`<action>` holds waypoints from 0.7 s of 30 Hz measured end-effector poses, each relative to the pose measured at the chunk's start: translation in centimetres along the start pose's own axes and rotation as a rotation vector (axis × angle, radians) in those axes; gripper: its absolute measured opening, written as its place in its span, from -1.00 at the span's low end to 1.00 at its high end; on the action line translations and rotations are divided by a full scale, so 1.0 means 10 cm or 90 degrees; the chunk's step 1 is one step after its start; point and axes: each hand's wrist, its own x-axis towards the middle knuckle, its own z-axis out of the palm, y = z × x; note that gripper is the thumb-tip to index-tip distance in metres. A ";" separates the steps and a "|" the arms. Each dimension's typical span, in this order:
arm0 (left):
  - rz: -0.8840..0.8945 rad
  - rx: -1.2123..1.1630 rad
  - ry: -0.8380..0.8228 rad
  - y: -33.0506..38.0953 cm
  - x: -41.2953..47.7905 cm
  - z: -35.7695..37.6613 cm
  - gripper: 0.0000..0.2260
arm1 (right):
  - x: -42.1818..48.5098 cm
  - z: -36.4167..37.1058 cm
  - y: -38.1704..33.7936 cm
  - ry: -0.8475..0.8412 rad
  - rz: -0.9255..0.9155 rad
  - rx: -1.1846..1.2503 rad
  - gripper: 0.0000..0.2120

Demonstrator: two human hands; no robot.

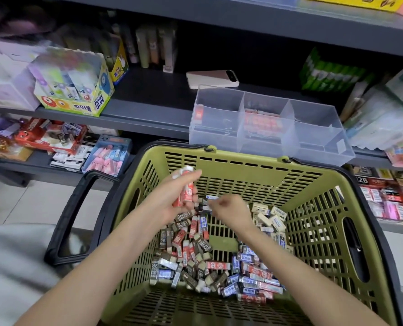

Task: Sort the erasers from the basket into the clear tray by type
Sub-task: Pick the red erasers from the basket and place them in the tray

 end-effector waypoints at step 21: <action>0.065 -0.083 -0.046 0.16 0.03 -0.11 -0.75 | 0.19 0.42 0.63 0.038 -0.005 -0.427 -0.55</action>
